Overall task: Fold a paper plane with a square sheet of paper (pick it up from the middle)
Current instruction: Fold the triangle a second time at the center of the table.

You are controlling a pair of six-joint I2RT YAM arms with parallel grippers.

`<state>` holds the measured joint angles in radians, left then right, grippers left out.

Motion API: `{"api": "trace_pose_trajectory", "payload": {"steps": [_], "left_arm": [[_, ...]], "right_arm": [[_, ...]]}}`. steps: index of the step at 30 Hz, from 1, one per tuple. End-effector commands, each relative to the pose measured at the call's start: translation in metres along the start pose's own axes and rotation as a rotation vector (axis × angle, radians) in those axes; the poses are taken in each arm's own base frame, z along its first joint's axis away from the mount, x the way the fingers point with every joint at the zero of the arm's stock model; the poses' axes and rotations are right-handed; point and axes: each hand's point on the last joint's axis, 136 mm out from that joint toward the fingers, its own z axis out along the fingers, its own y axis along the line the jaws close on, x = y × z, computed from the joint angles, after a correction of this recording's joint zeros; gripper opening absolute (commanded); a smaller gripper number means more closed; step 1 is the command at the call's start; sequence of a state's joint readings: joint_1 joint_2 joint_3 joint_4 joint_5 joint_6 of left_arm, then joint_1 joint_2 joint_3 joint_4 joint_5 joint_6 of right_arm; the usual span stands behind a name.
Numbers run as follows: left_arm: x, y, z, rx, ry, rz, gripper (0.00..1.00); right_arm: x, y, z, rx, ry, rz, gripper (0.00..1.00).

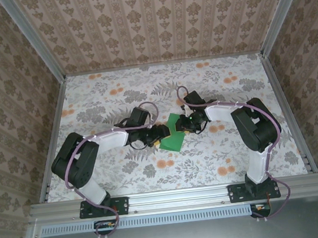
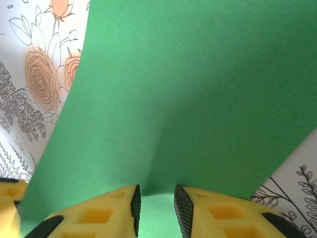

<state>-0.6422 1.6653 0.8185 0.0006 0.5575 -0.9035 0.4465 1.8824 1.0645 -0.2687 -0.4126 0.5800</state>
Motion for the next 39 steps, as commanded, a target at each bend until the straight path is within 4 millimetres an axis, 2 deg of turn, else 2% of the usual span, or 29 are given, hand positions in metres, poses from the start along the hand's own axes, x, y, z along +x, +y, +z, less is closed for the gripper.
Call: {"api": "trace_pose_trajectory", "payload": {"steps": [1,6,9,15,20,22,25,28,32,39], "left_arm": [[-0.009,-0.006,0.007,0.082,0.011,0.059,0.61],[-0.007,-0.007,0.020,0.130,0.067,0.039,0.52],[-0.007,-0.003,0.022,0.123,0.069,0.021,0.42],[-0.009,0.002,0.015,0.093,0.024,-0.001,0.25],[-0.012,0.004,0.008,0.074,-0.025,-0.004,0.20],[-0.011,0.006,0.007,0.070,-0.028,-0.007,0.19],[-0.009,0.009,0.007,0.060,-0.032,-0.013,0.17],[-0.009,0.013,0.005,0.048,-0.047,-0.020,0.17],[-0.009,0.016,0.003,0.038,-0.061,-0.026,0.17],[-0.006,0.015,0.004,0.043,-0.070,-0.040,0.14]], "right_arm": [[0.032,-0.055,0.029,0.165,0.101,0.054,0.33],[0.030,-0.050,0.029,0.146,0.099,0.048,0.33],[0.028,-0.042,0.029,0.108,0.098,0.033,0.33],[0.006,-0.009,0.027,-0.014,0.077,-0.041,0.32],[-0.012,0.021,0.029,-0.124,0.077,-0.112,0.32],[-0.016,0.027,0.029,-0.137,0.082,-0.131,0.31],[-0.019,0.028,0.020,-0.114,0.062,-0.152,0.31],[-0.015,0.030,0.004,-0.090,0.038,-0.157,0.31],[-0.001,0.031,-0.004,-0.067,0.025,-0.119,0.30],[0.022,0.038,0.014,-0.049,0.068,-0.051,0.24]]}}
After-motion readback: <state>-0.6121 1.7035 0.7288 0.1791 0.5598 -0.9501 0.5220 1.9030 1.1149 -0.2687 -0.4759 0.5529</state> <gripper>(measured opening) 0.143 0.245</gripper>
